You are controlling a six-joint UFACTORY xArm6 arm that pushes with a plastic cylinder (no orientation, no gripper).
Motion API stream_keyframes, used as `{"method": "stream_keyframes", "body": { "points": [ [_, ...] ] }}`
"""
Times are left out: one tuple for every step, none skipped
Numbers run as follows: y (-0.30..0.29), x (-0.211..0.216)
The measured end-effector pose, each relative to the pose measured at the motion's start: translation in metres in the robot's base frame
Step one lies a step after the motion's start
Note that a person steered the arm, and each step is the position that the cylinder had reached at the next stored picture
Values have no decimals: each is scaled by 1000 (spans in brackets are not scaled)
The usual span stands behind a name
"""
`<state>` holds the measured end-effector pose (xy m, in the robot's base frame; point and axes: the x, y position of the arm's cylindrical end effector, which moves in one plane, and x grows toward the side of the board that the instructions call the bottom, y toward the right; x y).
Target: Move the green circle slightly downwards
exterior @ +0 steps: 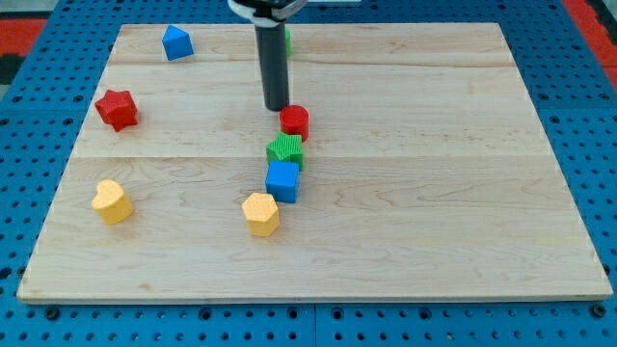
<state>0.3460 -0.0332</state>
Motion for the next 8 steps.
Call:
{"method": "stream_keyframes", "body": {
  "points": [
    [43,2],
    [44,26],
    [43,35],
    [32,35],
    [38,29],
    [61,-32],
    [72,-119],
    [59,-154]
  ]
}}
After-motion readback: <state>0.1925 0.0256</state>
